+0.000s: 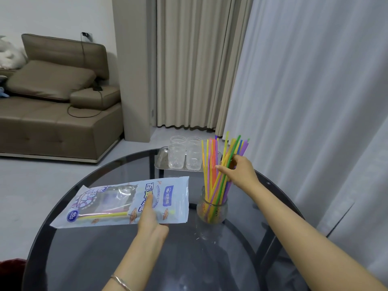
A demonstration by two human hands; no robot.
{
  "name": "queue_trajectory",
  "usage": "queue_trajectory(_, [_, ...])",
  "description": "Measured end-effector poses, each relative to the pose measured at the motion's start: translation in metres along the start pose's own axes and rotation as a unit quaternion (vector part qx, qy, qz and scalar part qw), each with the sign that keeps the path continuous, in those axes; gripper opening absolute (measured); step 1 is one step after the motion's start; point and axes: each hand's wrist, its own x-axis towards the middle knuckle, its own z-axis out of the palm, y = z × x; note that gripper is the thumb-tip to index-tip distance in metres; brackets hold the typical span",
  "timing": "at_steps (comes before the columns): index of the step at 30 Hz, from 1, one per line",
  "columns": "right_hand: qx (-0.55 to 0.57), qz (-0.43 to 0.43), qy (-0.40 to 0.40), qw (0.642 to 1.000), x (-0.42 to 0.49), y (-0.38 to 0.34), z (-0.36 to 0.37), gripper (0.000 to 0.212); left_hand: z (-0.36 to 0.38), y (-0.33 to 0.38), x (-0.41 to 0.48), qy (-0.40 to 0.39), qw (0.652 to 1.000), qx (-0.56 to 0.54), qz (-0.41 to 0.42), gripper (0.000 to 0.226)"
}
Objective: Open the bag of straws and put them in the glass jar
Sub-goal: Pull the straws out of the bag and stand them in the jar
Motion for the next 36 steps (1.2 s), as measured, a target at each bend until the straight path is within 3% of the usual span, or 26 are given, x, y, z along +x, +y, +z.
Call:
queue_trajectory(5, [0.033, 0.037, 0.042, 0.998, -0.008, -0.004, 0.005, 0.043, -0.002, 0.003, -0.004, -0.014, 1.0, -0.005, -0.007, 0.014])
queue_trajectory(9, [0.144, 0.063, 0.095, 0.983, -0.035, -0.013, 0.003, 0.029, -0.001, 0.004, -0.01, -0.015, 1.0, 0.002, 0.002, 0.012])
queue_trajectory(12, [0.268, 0.117, 0.108, 0.95, -0.068, -0.016, 0.011, 0.017, 0.001, 0.003, -0.018, -0.025, 1.0, 0.011, 0.013, 0.017])
queue_trajectory(14, [0.393, 0.192, 0.094, 0.894, -0.092, -0.016, 0.027, 0.02, 0.002, -0.001, -0.025, -0.033, 0.998, 0.029, 0.036, 0.019])
queue_trajectory(17, [0.574, 0.318, 0.014, 0.755, -0.123, -0.018, 0.058, 0.032, 0.001, -0.008, -0.039, -0.04, 0.99, 0.094, 0.1, 0.011])
queue_trajectory(20, [0.678, 0.392, -0.044, 0.62, -0.139, -0.025, 0.08, 0.038, 0.001, -0.015, -0.052, -0.06, 0.967, 0.18, 0.17, 0.01])
queue_trajectory(23, [0.722, 0.393, -0.048, 0.568, -0.143, -0.031, 0.086, 0.032, 0.003, -0.016, -0.061, -0.094, 0.938, 0.248, 0.224, 0.019])
queue_trajectory(26, [0.716, 0.392, -0.042, 0.577, -0.146, -0.03, 0.092, 0.025, 0.003, -0.009, -0.064, -0.127, 0.913, 0.284, 0.264, 0.024])
queue_trajectory(28, [0.699, 0.392, -0.045, 0.596, -0.15, -0.03, 0.095, 0.023, 0.003, -0.003, -0.063, -0.137, 0.904, 0.293, 0.279, 0.016])
queue_trajectory(34, [0.562, 0.369, -0.095, 0.734, -0.155, -0.031, 0.097, 0.022, 0.002, 0.027, -0.057, -0.095, 0.926, 0.243, 0.271, 0.012])
queue_trajectory(36, [0.542, 0.341, -0.116, 0.76, -0.156, -0.031, 0.096, 0.014, 0.001, 0.035, -0.051, -0.073, 0.938, 0.215, 0.261, 0.01])
